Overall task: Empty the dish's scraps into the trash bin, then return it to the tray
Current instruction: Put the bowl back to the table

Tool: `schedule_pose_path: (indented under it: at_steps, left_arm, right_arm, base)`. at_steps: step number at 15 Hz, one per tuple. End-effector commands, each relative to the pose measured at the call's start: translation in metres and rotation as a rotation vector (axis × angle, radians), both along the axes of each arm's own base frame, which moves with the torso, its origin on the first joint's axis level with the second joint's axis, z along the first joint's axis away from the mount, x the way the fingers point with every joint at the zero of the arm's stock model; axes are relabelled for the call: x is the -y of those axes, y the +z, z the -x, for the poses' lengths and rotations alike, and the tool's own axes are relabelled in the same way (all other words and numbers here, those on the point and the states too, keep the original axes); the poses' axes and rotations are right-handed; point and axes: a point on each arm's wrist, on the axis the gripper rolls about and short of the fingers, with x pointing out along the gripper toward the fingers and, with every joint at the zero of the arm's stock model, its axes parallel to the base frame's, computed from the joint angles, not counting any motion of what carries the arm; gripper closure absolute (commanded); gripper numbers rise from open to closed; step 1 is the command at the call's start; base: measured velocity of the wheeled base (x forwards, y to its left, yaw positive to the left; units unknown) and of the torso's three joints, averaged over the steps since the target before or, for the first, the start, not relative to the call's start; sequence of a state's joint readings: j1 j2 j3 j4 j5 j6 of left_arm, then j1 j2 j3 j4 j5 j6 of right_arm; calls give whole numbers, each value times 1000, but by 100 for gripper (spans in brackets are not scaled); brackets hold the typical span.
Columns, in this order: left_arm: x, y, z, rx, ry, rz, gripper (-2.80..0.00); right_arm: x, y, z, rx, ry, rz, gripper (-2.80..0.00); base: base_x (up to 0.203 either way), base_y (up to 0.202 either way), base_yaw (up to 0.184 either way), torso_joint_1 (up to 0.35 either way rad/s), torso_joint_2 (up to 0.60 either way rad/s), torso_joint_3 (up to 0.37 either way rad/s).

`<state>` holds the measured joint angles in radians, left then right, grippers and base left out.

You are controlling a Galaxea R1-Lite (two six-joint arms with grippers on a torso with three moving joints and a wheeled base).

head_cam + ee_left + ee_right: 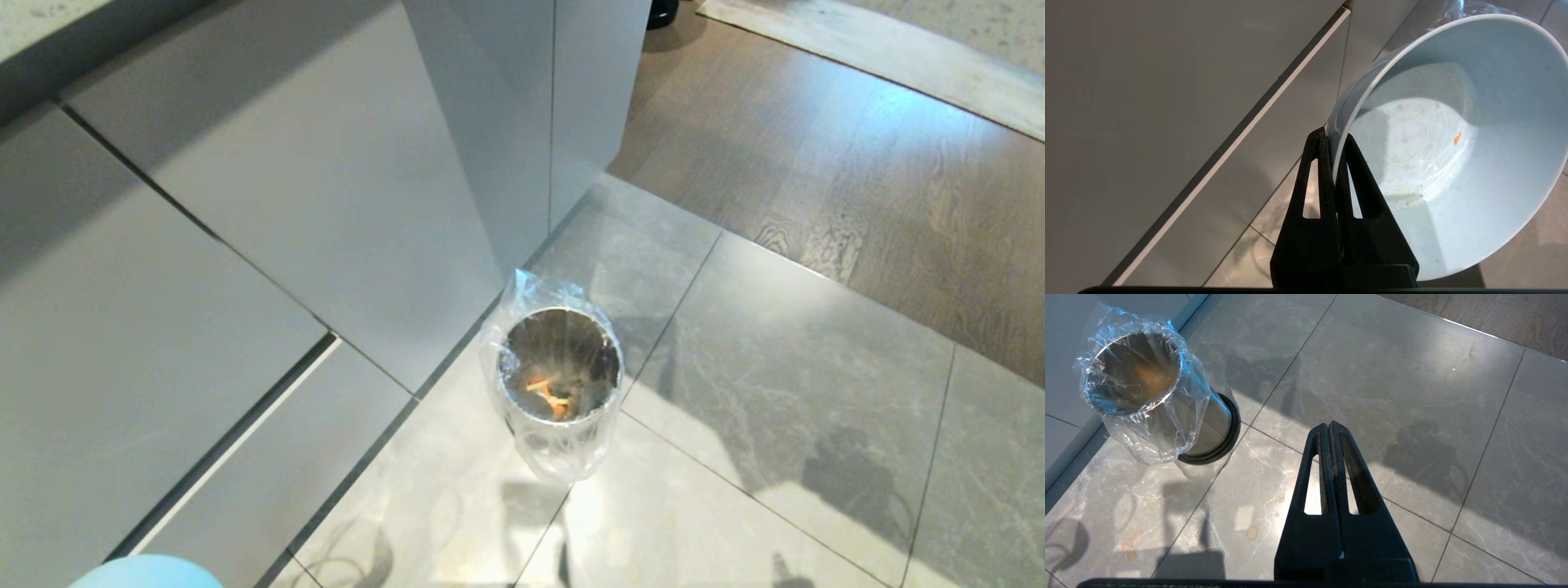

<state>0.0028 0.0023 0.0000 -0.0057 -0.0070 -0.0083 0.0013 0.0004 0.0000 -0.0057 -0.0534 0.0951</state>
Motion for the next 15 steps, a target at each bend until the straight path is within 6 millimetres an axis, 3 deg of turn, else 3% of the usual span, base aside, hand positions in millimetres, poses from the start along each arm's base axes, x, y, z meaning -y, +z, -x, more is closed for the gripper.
schedule_pose_path:
  at_steps: [1,15]
  left_arm:
    - [0,0,0,1,-6,-32,0]
    - [0,0,0,3,4,-7,0]
  right_arm:
    - [0,0,0,1,0,0,0]
    - [0,0,0,1,0,0,0]
  base:
    - [0,0,0,0,0,0]
    - [0,0,0,0,0,0]
